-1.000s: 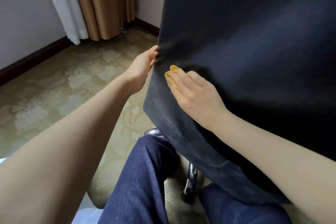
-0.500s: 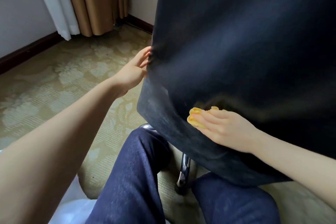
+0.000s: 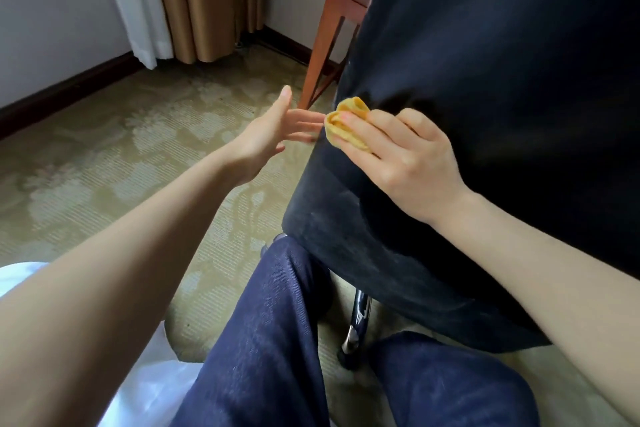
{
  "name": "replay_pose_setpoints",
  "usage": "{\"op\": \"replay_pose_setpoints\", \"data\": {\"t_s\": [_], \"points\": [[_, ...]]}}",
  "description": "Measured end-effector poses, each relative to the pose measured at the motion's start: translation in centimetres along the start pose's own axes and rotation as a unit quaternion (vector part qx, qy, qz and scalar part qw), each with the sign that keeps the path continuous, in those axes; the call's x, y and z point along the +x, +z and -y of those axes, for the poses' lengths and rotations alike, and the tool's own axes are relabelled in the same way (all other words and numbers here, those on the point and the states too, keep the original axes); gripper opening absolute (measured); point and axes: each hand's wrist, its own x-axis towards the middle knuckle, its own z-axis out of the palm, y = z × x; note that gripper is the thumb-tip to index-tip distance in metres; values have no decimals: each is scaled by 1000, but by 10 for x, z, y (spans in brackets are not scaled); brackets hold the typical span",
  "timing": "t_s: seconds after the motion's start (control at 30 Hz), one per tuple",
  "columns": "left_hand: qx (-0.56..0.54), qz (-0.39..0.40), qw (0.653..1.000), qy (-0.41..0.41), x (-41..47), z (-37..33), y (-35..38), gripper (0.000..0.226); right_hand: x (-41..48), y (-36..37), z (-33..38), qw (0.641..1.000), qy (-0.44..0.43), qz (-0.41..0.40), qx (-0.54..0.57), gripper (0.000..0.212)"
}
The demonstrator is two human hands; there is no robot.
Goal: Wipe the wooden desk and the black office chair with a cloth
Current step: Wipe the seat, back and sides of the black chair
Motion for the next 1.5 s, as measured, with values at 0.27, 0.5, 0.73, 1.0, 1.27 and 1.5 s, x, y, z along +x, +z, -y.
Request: {"op": "replay_pose_setpoints", "data": {"t_s": [0.27, 0.5, 0.73, 1.0, 1.27, 1.5], "points": [[24, -1, 1000, -16, 1, -1, -1, 74, -3, 45, 49, 978, -39, 205, -6, 36], [-30, -62, 997, -21, -3, 4, 17, 63, -36, 52, 61, 955, -116, 268, -44, 51], [-46, -82, 995, -29, -12, 11, 36, 49, -96, 23, 51, 920, -209, 333, 5, 45], [-48, -68, 996, -36, -17, 20, 36, 54, -86, -33, 2, 941, -207, 256, -73, 46], [-19, -43, 996, -70, -14, 17, 20, 63, -17, -31, -23, 975, -134, 134, -112, 37], [23, -31, 998, -47, -11, 15, 10, 59, 12, 36, 28, 959, -127, 233, -98, 38]]}}
